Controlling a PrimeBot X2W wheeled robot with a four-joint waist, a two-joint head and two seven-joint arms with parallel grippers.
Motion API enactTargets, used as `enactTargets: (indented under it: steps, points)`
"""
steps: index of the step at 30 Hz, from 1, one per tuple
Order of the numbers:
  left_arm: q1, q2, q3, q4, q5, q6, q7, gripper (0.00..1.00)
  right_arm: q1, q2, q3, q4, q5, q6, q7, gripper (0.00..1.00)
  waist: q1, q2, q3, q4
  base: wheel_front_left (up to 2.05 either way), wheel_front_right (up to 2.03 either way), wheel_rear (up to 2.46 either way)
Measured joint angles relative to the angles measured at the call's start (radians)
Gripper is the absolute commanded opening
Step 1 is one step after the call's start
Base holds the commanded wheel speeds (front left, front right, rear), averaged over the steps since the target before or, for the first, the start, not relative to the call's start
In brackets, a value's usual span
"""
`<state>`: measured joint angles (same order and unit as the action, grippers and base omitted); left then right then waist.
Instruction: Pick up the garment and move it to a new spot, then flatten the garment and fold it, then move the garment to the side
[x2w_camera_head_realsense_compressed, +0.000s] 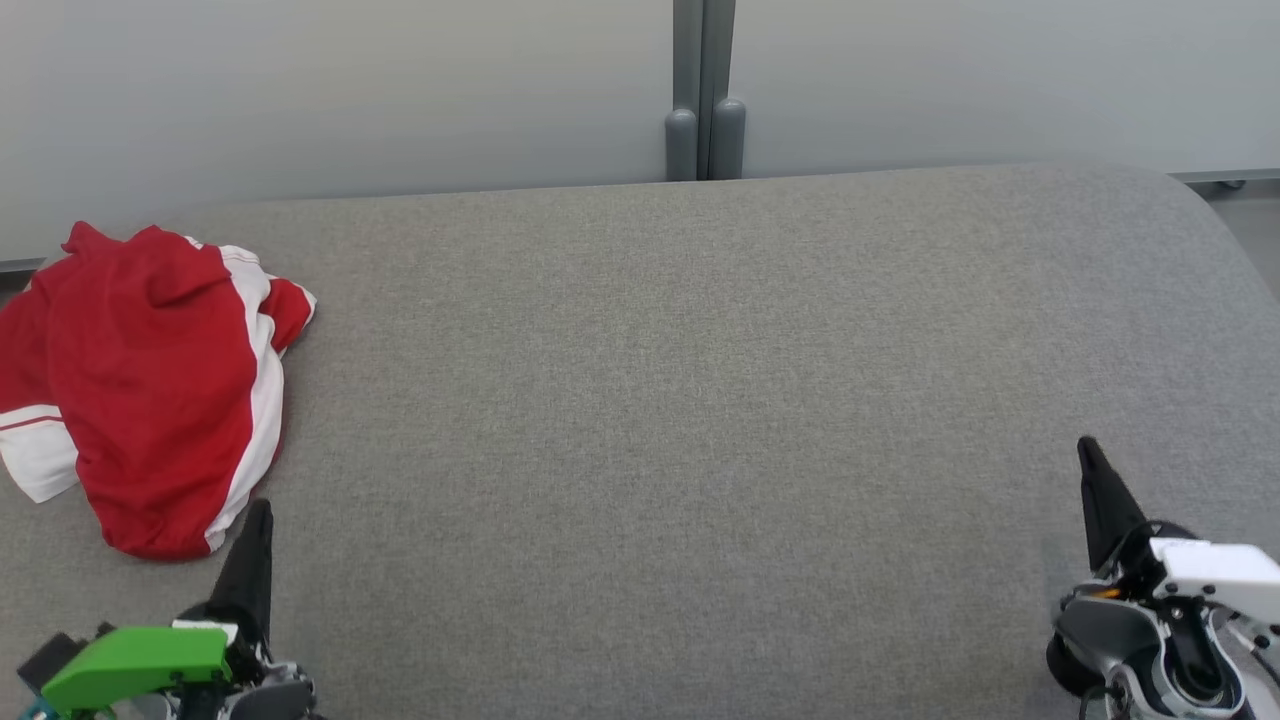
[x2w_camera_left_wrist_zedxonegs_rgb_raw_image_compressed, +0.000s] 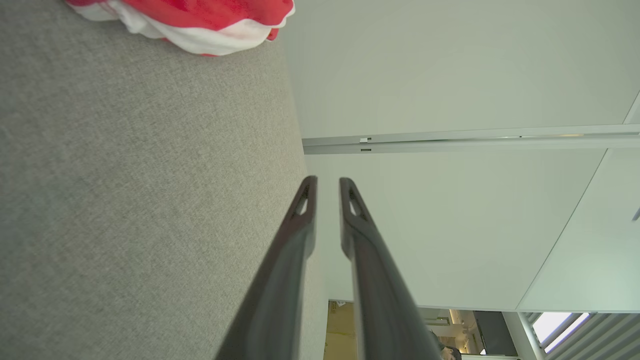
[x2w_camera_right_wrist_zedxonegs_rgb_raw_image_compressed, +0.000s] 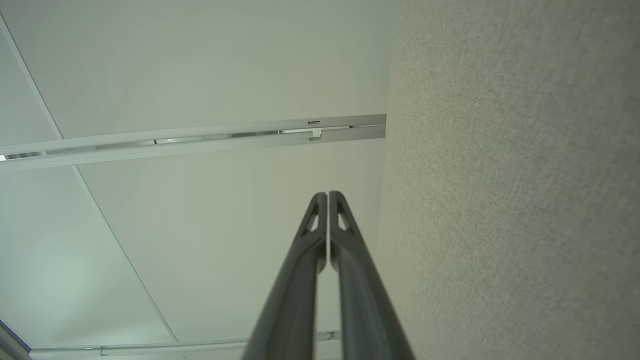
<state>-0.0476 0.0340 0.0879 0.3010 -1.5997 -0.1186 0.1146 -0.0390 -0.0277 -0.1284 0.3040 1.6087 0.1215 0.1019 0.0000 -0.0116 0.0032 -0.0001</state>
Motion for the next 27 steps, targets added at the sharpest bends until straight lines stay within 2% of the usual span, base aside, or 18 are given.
enactTargets:
  steps: [4,16,27]
  points:
    - [0.033,-0.016,-0.003,0.028,0.000,0.000,-0.001,1.00,0.036,0.016,0.003,0.027,0.000,-0.001,-0.002,1.00,0.0000,0.0000,0.000,0.000,0.00,0.00,0.00]
    - [0.032,-0.016,-0.030,0.014,0.004,0.000,-0.028,1.00,0.036,0.015,0.013,0.004,-0.030,-0.001,-0.037,1.00,0.0000,0.0001,0.001,0.000,0.00,0.00,0.00]
    - [0.032,-0.001,-0.068,0.007,0.082,0.000,-0.073,1.00,0.036,-0.035,0.045,-0.008,-0.179,-0.001,-0.077,1.00,0.0000,0.0000,0.001,0.001,0.00,0.00,0.00]
